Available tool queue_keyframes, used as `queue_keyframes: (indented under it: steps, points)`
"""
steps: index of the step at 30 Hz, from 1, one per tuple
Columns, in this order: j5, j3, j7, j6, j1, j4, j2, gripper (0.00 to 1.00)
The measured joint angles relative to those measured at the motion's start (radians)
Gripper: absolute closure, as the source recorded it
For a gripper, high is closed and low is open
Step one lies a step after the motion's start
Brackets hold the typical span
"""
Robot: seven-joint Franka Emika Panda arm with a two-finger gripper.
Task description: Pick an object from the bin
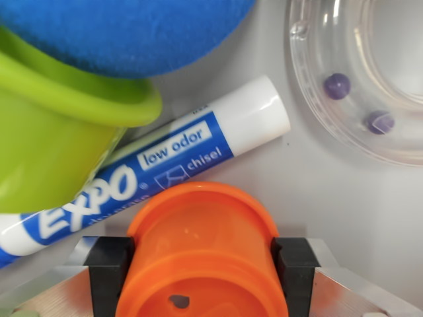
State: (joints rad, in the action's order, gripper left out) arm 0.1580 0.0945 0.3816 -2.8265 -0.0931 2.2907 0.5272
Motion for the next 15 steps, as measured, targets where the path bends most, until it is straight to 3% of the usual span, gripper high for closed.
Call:
queue_keyframes:
  steps: [15]
  points:
    - [-0.025, 0.031, 0.017, 0.088, 0.025, 0.033, -0.119, 1.00]
